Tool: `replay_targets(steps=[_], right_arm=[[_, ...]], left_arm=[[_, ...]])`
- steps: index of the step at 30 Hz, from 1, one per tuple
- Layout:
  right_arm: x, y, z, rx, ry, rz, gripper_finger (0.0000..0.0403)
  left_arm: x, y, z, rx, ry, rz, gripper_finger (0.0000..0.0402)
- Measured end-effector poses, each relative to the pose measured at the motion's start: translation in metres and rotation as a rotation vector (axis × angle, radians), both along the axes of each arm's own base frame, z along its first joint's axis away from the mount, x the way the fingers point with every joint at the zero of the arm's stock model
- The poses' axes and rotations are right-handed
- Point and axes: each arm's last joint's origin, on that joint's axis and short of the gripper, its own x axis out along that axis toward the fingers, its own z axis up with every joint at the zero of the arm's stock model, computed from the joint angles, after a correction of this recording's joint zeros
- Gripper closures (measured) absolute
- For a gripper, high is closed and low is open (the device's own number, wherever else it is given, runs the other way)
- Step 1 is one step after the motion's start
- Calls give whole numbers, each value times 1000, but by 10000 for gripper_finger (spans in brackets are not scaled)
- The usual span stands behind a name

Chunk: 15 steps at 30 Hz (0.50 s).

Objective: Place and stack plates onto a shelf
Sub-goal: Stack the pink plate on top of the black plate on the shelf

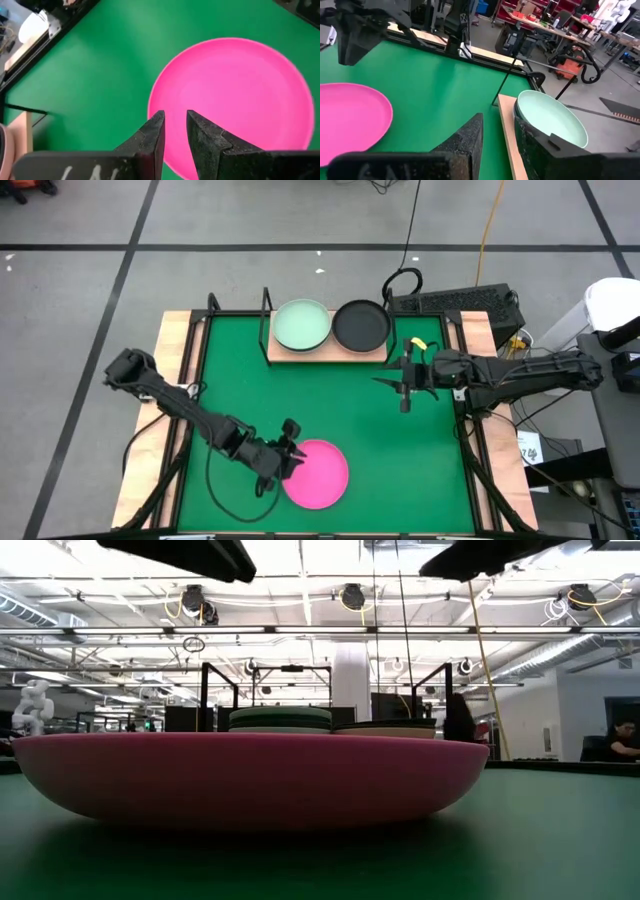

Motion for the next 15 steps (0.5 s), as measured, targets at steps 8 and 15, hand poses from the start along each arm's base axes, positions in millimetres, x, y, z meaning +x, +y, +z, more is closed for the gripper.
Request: replay_targets(steps=[8, 15], right_arm=[[-1, 0, 3, 16, -29, -3, 309], [-1, 0, 6, 22, -57, -3, 309]], left_arm=[[1, -11, -14, -27, 82, -5, 315], [3, -21, -26, -54, 115, -19, 315]])
